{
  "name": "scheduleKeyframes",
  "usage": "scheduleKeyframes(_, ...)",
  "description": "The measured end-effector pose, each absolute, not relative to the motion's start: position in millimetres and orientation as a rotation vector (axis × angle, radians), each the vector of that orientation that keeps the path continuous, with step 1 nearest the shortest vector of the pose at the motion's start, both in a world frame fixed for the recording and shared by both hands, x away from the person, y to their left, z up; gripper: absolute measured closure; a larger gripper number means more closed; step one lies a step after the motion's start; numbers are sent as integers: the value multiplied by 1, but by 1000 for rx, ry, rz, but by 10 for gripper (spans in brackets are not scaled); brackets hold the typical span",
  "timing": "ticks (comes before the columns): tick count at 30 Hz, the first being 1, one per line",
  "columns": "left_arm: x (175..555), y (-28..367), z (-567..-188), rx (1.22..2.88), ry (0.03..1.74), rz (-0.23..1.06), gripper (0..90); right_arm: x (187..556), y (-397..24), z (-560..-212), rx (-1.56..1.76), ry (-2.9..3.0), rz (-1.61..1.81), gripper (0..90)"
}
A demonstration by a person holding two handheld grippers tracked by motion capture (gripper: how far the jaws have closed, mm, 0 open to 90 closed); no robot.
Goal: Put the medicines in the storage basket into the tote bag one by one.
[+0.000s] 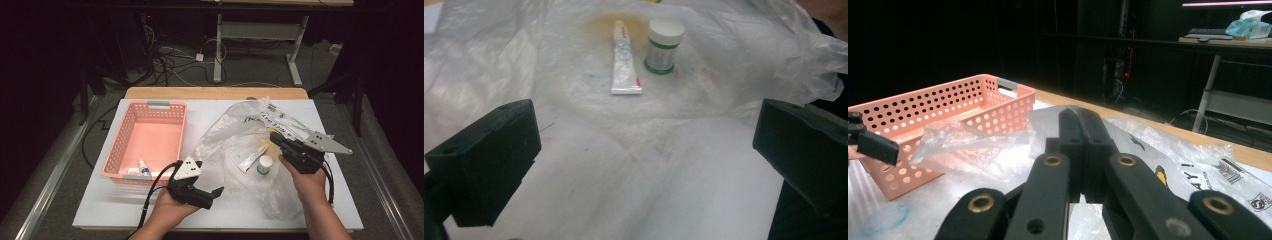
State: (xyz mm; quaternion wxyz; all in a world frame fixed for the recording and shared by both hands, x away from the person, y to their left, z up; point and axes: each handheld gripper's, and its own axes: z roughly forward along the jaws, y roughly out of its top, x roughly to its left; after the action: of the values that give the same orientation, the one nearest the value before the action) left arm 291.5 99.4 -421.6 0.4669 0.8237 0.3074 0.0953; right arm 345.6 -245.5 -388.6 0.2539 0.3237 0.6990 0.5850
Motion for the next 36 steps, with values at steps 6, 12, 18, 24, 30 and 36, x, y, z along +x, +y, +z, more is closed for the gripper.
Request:
scheduleKeyframes(6, 295, 119, -419, 2007, 807, 269, 0, 346, -245, -389, 881, 1899, 1590, 900)
scheduleKeyframes(12, 302, 137, -416, 1993, 864, 310, 0, 345, -246, -388, 880, 1896, 1594, 900)
scheduleKeyframes(18, 310, 157, -418, 1982, 939, 351, 0, 345, -246, -387, 878, 1893, 1593, 900)
scheduleKeyframes(24, 317, 176, -418, 1960, 1003, 378, 0, 344, -246, -387, 889, 1889, 1596, 900)
scheduleKeyframes(30, 320, 192, -417, 1964, 1078, 413, 0, 345, -246, -388, 885, 1892, 1595, 900)
scheduleKeyframes(36, 325, 208, -419, 1959, 1141, 425, 0, 345, -246, -389, 882, 1897, 1594, 900)
